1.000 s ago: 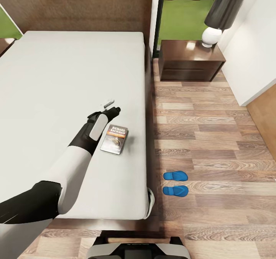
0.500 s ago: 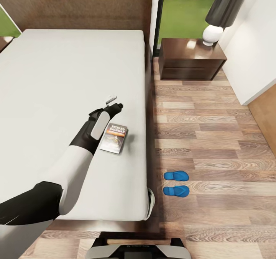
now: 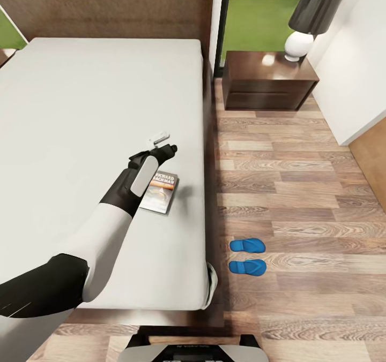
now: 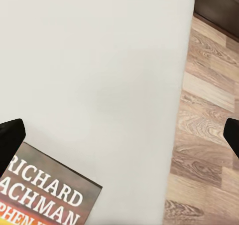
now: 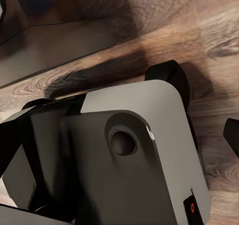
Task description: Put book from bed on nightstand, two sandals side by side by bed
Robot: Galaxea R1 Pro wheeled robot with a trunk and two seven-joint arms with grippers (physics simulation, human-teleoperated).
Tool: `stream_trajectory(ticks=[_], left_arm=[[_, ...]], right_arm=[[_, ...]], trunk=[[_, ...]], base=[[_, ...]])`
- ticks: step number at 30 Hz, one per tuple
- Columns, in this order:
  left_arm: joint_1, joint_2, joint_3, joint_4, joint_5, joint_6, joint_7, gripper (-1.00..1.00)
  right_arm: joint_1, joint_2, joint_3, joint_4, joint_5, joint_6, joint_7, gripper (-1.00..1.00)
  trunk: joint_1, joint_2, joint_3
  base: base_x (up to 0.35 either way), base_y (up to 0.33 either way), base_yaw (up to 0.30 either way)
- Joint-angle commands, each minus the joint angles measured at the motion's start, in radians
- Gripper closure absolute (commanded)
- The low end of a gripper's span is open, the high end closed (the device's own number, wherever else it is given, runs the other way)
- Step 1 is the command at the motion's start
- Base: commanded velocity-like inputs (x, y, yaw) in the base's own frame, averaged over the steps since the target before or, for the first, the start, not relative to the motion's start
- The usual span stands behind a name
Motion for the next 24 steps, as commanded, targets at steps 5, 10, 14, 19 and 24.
stream_trajectory(ticks=[5, 10, 14, 19, 24], left_arm=[[0.000, 0.002, -0.003, -0.001, 0.010, 0.001, 0.010, -1.00], [0.000, 0.003, -0.003, 0.000, 0.009, 0.001, 0.011, -1.00], [0.000, 0.003, -0.003, 0.000, 0.009, 0.001, 0.011, -1.00], [0.000, 0.003, -0.003, -0.001, 0.009, 0.002, 0.010, -1.00], [0.000, 0.001, -0.018, -0.014, -0.038, 0.003, 0.009, -1.00]], right_arm=[[0.000, 0.000, 0.008, 0.001, -0.007, -0.004, 0.001, -1.00], [0.000, 0.000, 0.008, 0.001, -0.007, -0.004, 0.000, -1.00], [0.000, -0.001, 0.008, 0.001, -0.007, -0.004, 0.000, -1.00], [0.000, -0.001, 0.008, 0.001, -0.007, -0.004, 0.000, -1.00], [0.000, -0.001, 0.008, 0.001, -0.007, -0.004, 0.000, -1.00]], trunk=[[0.019, -0.036, -0.016], [0.038, -0.071, -0.032], [0.054, -0.099, -0.044], [0.073, -0.134, -0.060], [0.092, -0.169, -0.076]], base=[[0.000, 0.000, 0.000], [0.000, 0.000, 0.000], [0.000, 0.000, 0.000], [0.000, 0.000, 0.000], [0.000, 0.000, 0.000]])
